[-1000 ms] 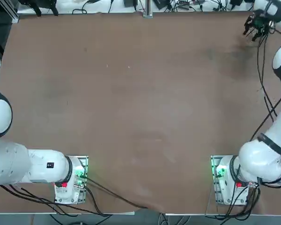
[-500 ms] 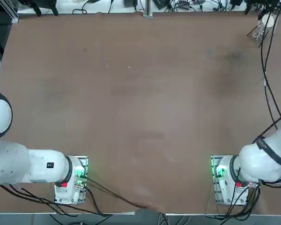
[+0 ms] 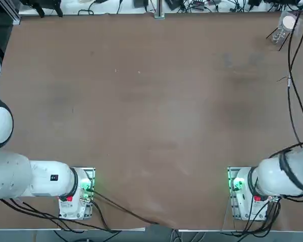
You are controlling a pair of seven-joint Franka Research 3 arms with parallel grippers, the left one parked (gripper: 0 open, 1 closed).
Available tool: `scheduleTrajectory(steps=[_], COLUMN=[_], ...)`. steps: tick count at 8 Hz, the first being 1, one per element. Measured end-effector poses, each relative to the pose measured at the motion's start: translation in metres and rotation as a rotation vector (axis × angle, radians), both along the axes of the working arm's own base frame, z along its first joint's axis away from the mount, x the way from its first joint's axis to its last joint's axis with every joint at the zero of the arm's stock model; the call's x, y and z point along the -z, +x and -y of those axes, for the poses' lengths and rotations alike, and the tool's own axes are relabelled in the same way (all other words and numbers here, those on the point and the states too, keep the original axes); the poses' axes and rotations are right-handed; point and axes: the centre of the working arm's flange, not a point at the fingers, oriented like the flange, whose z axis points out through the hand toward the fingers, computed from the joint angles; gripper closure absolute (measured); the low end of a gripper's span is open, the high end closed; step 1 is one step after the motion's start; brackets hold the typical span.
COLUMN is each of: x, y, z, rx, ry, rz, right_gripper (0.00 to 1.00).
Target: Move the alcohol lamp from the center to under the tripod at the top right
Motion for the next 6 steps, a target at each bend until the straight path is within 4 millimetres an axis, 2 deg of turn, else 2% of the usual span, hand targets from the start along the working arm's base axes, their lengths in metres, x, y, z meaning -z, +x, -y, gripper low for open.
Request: scheduleTrajectory(steps=[2,4,6], x=[-0.014,-0.017,-0.013], y=[-0.014,-0.037,-0.069], z=[-0.017,-0.015,-0.016], rx=[-0.042,-0.101,-0.137], ry=[0.001,0.002,-0.002], rz=[-0.019,-0.013,-0.010], right_gripper=[0.00,0.00,0.00])
